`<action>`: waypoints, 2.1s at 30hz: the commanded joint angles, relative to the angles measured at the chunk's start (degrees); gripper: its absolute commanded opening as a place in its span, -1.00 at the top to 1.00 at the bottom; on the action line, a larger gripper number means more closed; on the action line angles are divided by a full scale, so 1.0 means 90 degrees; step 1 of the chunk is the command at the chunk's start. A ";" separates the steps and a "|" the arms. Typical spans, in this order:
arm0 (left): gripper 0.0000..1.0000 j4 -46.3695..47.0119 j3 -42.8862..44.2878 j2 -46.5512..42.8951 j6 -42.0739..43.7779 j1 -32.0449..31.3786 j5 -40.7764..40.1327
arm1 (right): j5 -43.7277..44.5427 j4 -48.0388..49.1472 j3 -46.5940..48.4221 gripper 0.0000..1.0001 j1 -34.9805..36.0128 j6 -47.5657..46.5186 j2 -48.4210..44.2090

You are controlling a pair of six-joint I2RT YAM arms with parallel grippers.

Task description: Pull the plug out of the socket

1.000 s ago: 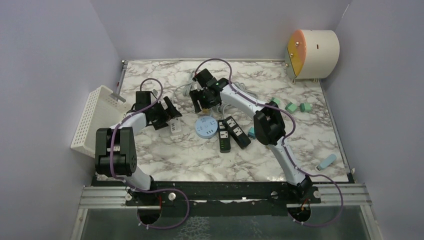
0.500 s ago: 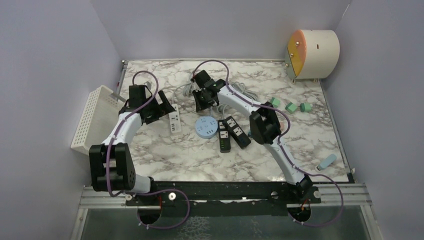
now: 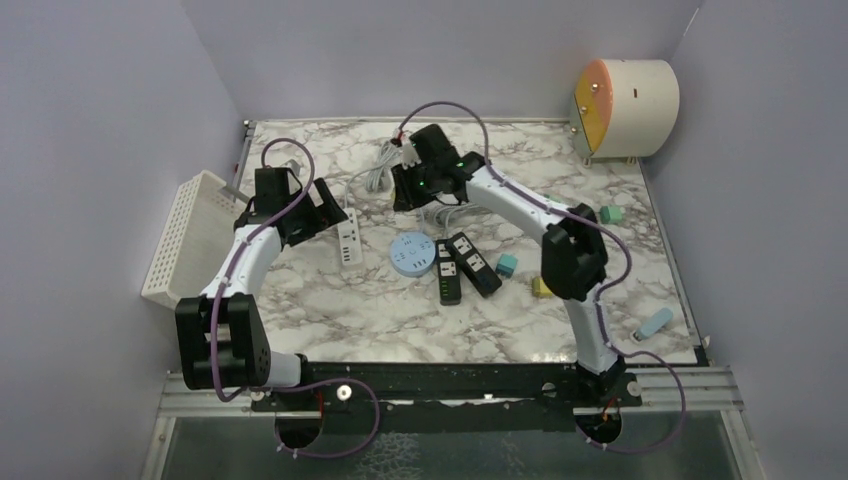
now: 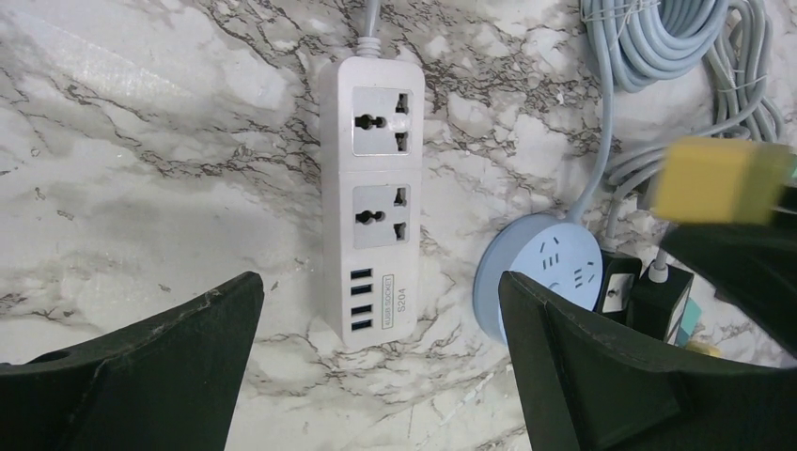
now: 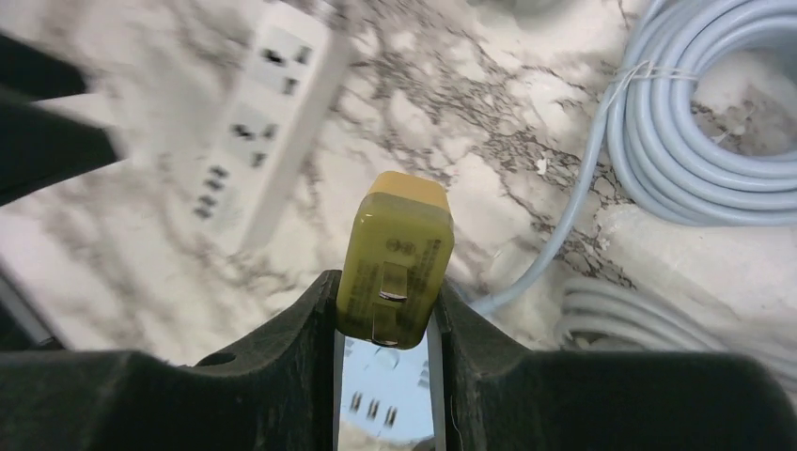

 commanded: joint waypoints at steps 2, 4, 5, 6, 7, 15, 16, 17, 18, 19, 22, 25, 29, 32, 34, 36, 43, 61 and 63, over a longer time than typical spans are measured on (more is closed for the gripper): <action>-0.98 -0.0027 0.0402 -0.0081 0.0140 0.0047 -0.0095 | -0.2162 0.1790 -0.1773 0.99 -0.1019 0.0756 -0.2236; -0.98 -0.0016 0.0420 -0.0107 0.0119 0.0023 -0.0136 | -0.2765 0.2311 -0.2806 0.98 -0.1600 0.1275 -0.3063; -0.98 0.0006 0.0406 -0.0117 0.0100 0.0001 -0.0146 | -0.2941 0.2488 -0.3351 0.99 -0.1868 0.1465 -0.3517; -0.98 0.0027 0.0386 -0.0124 0.0081 -0.0026 -0.0161 | -0.3023 0.2583 -0.3876 0.99 -0.2167 0.1616 -0.3979; -0.98 0.0054 0.0369 -0.0130 0.0061 -0.0072 -0.0178 | -0.3018 0.2609 -0.4417 0.99 -0.2436 0.1732 -0.4451; -0.98 0.0345 0.0177 -0.0055 -0.0239 -0.0704 -0.0235 | -0.2190 0.0483 -0.6800 0.98 -0.4216 0.2889 -0.7324; -0.98 0.0359 0.0167 -0.0046 -0.0253 -0.0806 -0.0278 | -0.1954 -0.0104 -0.6727 0.98 -0.4222 0.2840 -0.7356; -0.98 0.0384 0.0157 -0.0036 -0.0285 -0.0901 -0.0317 | -0.1707 -0.0656 -0.6599 0.98 -0.4222 0.2668 -0.7323; -0.98 0.0401 0.0160 -0.0031 -0.0313 -0.0983 -0.0356 | -0.1399 -0.1163 -0.6408 0.99 -0.4224 0.2447 -0.7258; -0.98 0.0429 0.0148 -0.0010 -0.0346 -0.1047 -0.0378 | -0.0933 -0.1653 -0.6196 0.98 -0.4223 0.2256 -0.7203; -0.98 0.0478 0.0136 0.0048 -0.0390 -0.1177 -0.0406 | 0.0404 -0.2388 -0.5676 0.99 -0.4227 0.1662 -0.7172; -0.98 0.0483 0.0128 0.0081 -0.0360 -0.1245 -0.0410 | 0.1436 -0.2615 -0.5263 0.99 -0.4208 0.1126 -0.6985; -0.98 0.0396 0.0072 -0.0011 -0.0350 -0.1285 -0.0425 | 0.2783 -0.2685 -0.5047 0.99 -0.3934 0.0639 -0.6163; -0.98 0.0279 0.0107 -0.0063 -0.0296 -0.1299 -0.0489 | 0.3895 -0.2913 -0.4933 0.99 -0.3036 0.0848 -0.5340; -0.98 0.0222 0.0141 -0.0084 -0.0289 -0.1300 -0.0540 | 0.4669 -0.3125 -0.4832 0.98 -0.2321 0.1084 -0.4725; -0.98 0.0186 0.0168 -0.0105 -0.0288 -0.1300 -0.0566 | 0.5119 -0.3575 -0.4575 0.98 -0.1666 0.1480 -0.4014; -0.98 0.0074 0.0113 -0.0232 -0.0286 -0.1310 -0.0663 | 0.5419 -0.4213 -0.4420 0.98 -0.0689 0.2470 -0.2613; -0.98 -0.0015 0.0030 -0.0227 -0.0250 -0.1310 -0.0578 | 0.5333 -0.4133 -0.4263 -0.56 -0.0444 0.2077 -0.1912; -0.98 -0.0011 0.0053 -0.0217 -0.0247 -0.1308 -0.0576 | 0.5292 -0.4172 -0.4199 -0.79 -0.0442 0.2048 -0.1962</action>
